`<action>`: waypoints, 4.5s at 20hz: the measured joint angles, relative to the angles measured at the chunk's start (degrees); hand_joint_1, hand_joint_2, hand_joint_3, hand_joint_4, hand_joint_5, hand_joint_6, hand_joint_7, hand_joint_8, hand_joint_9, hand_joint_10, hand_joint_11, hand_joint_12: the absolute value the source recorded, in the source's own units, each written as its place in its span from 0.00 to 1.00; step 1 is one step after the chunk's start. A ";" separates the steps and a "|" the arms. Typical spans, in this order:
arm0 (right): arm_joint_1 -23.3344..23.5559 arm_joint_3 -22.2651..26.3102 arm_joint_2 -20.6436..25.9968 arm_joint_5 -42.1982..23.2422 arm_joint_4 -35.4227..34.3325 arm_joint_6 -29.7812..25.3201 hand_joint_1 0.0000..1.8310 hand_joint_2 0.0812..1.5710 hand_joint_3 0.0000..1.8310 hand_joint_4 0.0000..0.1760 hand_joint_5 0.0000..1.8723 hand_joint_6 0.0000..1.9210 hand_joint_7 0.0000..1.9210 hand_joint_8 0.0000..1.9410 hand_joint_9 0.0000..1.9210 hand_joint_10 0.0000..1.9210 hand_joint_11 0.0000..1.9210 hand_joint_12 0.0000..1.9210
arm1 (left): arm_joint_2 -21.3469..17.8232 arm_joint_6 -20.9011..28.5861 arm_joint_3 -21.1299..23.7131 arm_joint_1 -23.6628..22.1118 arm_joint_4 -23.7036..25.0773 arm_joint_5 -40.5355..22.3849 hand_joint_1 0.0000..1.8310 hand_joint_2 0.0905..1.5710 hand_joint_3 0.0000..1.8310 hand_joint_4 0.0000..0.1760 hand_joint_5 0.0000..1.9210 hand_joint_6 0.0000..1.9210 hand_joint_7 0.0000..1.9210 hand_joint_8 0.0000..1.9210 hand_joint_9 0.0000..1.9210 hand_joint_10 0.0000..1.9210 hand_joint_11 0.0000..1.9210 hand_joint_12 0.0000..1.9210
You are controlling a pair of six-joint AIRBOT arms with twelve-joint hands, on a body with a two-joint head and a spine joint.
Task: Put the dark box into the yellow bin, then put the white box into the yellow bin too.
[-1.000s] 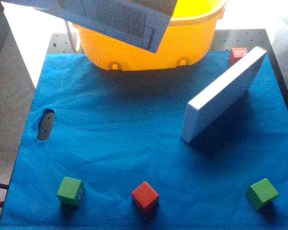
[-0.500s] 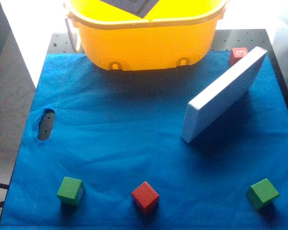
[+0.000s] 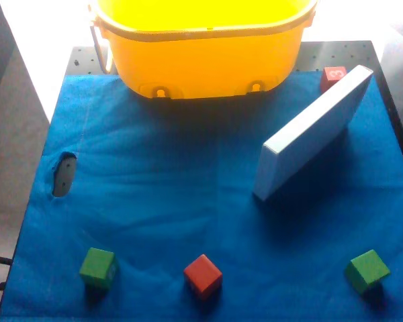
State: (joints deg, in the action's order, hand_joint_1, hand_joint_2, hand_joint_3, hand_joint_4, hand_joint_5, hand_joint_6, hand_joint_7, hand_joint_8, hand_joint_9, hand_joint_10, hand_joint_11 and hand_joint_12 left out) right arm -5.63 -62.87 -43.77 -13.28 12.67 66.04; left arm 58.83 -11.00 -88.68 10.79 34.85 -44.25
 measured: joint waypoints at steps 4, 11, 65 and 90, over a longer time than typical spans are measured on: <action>-0.83 -0.02 -0.31 -0.07 0.00 0.02 0.00 0.67 0.00 0.61 0.13 0.00 0.22 0.00 0.16 0.00 0.00 0.21 | 5.57 0.35 -5.57 3.72 -5.86 0.33 0.66 0.60 0.00 0.00 0.70 0.17 0.51 0.91 0.46 0.98 0.34 0.99; -1.46 -0.02 -0.66 -0.37 0.00 0.02 0.00 0.66 0.00 0.73 0.12 0.00 0.20 0.00 0.16 0.00 0.00 0.25 | 8.70 3.72 -8.70 4.87 -7.08 0.04 0.62 0.57 0.00 0.00 0.55 0.04 0.44 0.38 0.31 0.46 0.14 0.73; -23.58 2.67 -4.74 -0.98 3.30 -7.74 0.48 0.47 0.00 0.33 0.10 0.00 0.20 0.00 0.15 0.00 0.07 0.10 | 3.08 6.32 -4.81 8.57 -5.77 -0.48 0.58 0.53 0.00 0.00 0.31 0.01 0.28 0.00 0.25 0.00 0.22 0.01; -24.83 -7.41 -13.68 -2.80 -6.27 -7.96 0.70 0.68 0.00 0.00 0.52 0.39 0.56 0.56 0.57 0.55 0.49 0.74 | 3.08 6.32 -4.22 10.91 -7.28 -1.95 0.54 0.56 0.00 0.19 0.28 0.00 0.25 0.00 0.23 0.00 0.22 0.01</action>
State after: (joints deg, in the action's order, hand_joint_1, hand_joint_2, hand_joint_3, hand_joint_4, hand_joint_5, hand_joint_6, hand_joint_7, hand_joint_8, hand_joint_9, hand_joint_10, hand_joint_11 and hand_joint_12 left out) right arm -30.46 -70.28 -57.45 -16.08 6.39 58.08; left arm 61.91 -4.69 -92.90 21.69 27.57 -46.19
